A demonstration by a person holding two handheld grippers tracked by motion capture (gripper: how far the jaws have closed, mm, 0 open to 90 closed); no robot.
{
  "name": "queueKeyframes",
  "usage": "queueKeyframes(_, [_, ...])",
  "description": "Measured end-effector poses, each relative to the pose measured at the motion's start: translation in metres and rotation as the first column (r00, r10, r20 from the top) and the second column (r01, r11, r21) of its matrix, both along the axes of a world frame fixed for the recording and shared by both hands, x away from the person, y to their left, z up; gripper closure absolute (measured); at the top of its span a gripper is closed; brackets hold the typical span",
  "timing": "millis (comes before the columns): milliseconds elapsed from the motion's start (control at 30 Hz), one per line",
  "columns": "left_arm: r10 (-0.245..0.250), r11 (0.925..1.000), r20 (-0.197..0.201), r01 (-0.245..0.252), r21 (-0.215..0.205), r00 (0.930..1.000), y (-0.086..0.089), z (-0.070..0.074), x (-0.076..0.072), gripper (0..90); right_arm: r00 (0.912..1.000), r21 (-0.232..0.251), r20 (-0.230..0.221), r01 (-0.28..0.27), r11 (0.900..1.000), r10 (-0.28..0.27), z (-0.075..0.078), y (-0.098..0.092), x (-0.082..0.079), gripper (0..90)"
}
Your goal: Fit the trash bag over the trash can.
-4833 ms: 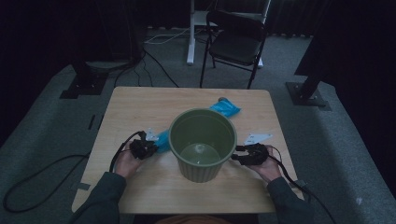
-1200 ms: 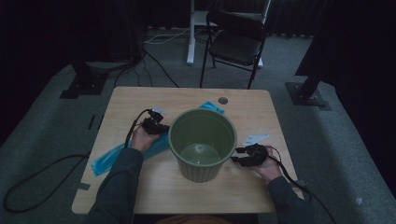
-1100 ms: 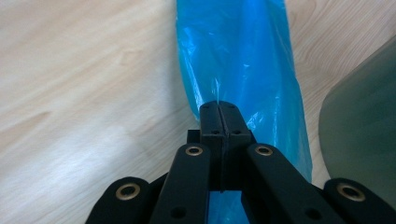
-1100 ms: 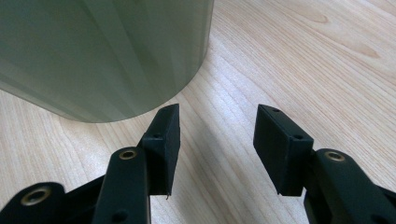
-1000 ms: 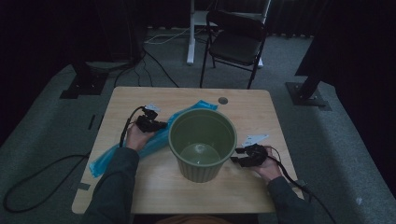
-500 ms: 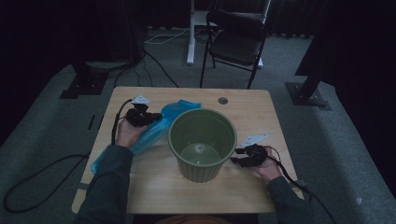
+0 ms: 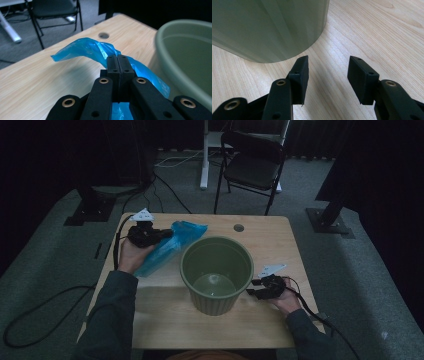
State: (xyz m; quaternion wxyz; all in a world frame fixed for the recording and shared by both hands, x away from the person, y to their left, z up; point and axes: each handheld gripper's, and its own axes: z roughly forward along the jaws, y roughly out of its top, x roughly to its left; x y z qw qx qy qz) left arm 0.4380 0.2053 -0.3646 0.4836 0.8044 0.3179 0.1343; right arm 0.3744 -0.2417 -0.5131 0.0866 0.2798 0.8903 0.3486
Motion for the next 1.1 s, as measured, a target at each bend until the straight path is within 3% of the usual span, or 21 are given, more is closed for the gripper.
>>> queueKeyframes(267, [-0.045,0.9968,0.031,0.047,-0.065,0.9985,-0.002,0.023,-0.011,89.9,1.0,-0.001,-0.006,0.0,1.0,0.0,-0.001,0.0,0.0,51.0])
queueKeyframes(467, [-0.072,0.9944,0.055,0.076,-0.074,0.9959,-0.006,0.038,-0.019,89.9,1.0,-0.004,-0.008,-0.005,1.0,0.005,-0.001,0.001,0.0,51.0])
queueKeyframes(833, [-0.125,0.9836,0.062,0.132,-0.123,0.9903,-0.003,0.046,-0.026,89.9,0.9999,-0.007,-0.016,-0.006,1.0,0.006,-0.002,0.001,0.0,51.0])
queueKeyframes(1100, [-0.162,0.9774,0.071,0.17,-0.125,0.9842,-0.004,0.049,-0.032,89.8,0.9998,-0.01,-0.018,-0.012,1.0,0.012,-0.003,0.002,0.001,51.0])
